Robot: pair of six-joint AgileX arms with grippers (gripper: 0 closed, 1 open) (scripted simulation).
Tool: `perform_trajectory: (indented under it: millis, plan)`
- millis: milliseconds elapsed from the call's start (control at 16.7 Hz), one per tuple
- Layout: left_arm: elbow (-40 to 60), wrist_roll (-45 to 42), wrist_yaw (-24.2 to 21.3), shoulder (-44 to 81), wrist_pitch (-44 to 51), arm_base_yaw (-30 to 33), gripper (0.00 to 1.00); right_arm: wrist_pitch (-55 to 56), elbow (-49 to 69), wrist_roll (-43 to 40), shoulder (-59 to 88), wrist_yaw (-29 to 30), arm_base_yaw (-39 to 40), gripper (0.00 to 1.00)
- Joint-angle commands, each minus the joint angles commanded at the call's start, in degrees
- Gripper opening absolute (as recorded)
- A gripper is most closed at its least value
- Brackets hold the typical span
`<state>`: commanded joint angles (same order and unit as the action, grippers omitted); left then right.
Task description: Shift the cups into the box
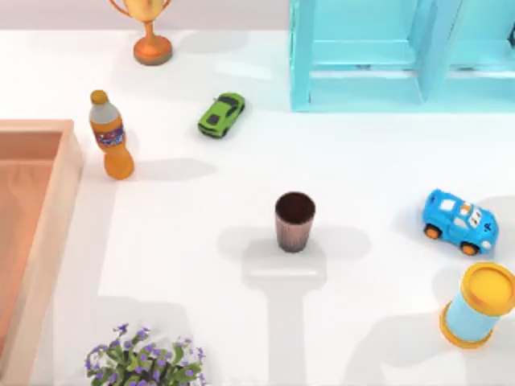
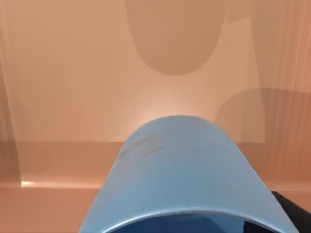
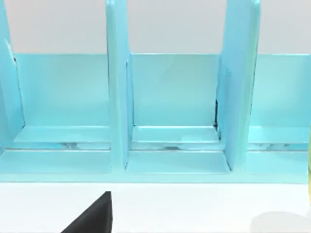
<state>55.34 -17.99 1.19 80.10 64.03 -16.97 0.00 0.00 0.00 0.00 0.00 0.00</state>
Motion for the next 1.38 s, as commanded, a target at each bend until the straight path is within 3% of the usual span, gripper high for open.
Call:
perform_trajectory:
  millis: [120, 900, 1380]
  plan:
    - [0.0, 0.0, 0.0, 0.0, 0.0, 0.0, 0.0, 0.0, 0.0, 0.0, 0.0, 0.0, 0.0, 1.0]
    - [0.0, 0.0, 0.0, 0.0, 0.0, 0.0, 0.98, 0.0, 0.0, 0.0, 0.0, 0.0, 0.0, 1.0]
    - [0.0, 0.0, 0.0, 0.0, 0.0, 0.0, 1.0, 0.0, 0.0, 0.0, 0.0, 0.0, 0.0, 1.0]
